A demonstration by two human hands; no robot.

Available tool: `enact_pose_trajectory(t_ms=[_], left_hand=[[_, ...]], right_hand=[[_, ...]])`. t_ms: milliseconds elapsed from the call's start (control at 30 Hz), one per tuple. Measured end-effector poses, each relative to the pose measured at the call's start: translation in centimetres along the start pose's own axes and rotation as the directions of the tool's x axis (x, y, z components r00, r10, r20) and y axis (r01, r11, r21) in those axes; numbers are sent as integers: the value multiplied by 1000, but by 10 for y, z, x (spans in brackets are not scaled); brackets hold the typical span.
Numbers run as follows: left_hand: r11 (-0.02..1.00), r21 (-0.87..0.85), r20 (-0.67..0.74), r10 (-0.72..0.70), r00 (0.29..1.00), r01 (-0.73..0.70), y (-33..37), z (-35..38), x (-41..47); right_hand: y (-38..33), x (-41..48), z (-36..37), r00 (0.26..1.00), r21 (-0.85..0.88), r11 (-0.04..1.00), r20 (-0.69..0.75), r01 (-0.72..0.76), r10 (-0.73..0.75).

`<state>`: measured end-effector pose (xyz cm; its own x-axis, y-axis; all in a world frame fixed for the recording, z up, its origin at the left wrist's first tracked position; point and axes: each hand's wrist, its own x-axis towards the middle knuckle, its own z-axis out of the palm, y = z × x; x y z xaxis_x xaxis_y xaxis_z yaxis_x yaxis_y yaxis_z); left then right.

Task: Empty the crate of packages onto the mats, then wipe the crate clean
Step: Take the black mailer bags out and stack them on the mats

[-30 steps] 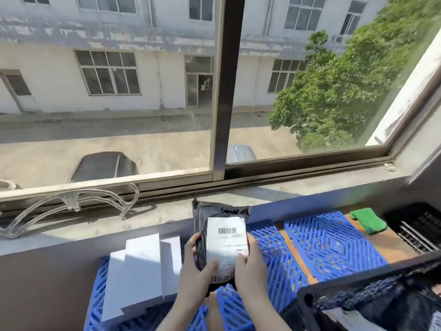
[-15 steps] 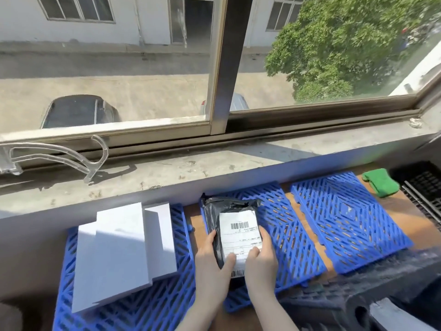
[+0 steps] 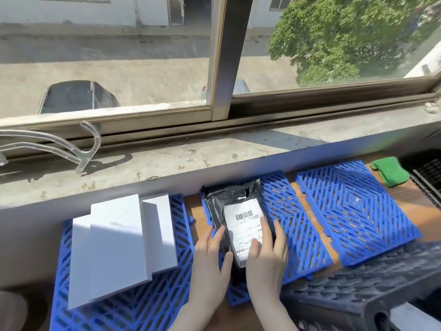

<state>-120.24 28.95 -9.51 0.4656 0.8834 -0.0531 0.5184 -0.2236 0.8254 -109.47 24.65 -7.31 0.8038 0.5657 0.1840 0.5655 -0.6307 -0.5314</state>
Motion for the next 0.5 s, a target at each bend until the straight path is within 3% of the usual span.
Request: enact_pose_trajectory(t_ms=[133,333,500], left_hand=[[982,134,76,125,989,-134,-9,4,-11],[964,255,172,32,985,-76,-8,2,-4],[965,254,199,11,980,-62,5,-2,7]], right_hand=[[15,-26,4,994,-96,992,78,87,-80],[18,-22,12,963,-179,981,268,79,-29],[14,-10,11,956,-195,977,293,81,-20]])
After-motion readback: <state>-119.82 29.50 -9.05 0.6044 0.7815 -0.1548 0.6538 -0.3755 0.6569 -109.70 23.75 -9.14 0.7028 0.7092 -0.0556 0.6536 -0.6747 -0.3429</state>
